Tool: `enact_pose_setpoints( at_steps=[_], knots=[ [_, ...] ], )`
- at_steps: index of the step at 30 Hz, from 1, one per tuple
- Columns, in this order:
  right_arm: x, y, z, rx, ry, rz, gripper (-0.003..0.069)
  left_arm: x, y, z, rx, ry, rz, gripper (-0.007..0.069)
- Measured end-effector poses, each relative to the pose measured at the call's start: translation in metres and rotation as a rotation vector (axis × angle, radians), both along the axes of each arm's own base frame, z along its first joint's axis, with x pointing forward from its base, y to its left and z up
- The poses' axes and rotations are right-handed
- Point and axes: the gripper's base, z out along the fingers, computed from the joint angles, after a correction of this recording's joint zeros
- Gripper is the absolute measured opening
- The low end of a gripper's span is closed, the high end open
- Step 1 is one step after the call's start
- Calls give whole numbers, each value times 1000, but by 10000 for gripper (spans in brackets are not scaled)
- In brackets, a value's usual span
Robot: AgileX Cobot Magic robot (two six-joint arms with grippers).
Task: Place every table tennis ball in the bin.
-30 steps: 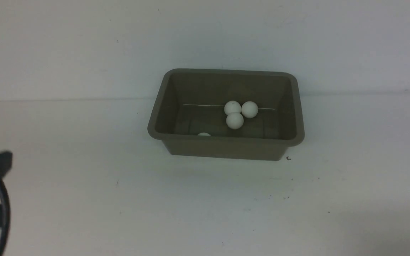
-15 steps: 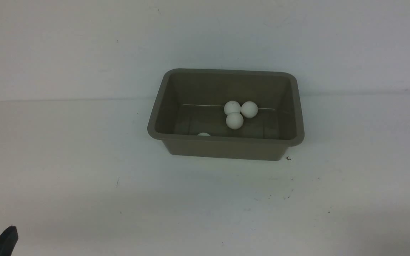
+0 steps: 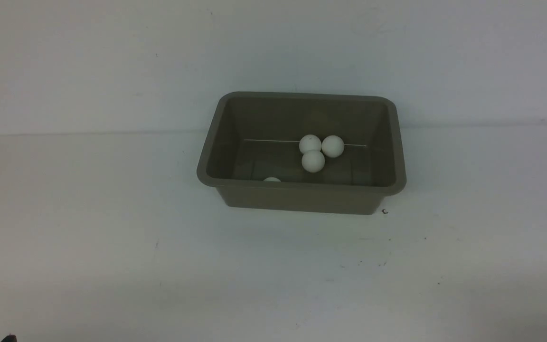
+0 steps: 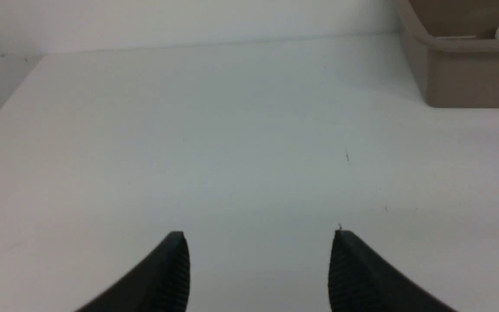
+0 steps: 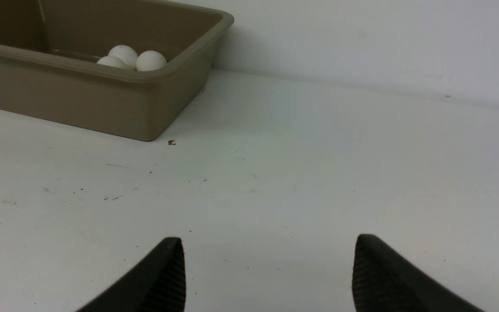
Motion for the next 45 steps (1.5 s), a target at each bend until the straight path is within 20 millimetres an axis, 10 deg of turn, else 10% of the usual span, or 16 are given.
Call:
enact_pose_setpoints(
  at_steps=[45],
  knots=[
    [0,0,0,0,1,0,472,3,11,-23,64,31,118,394]
  ],
)
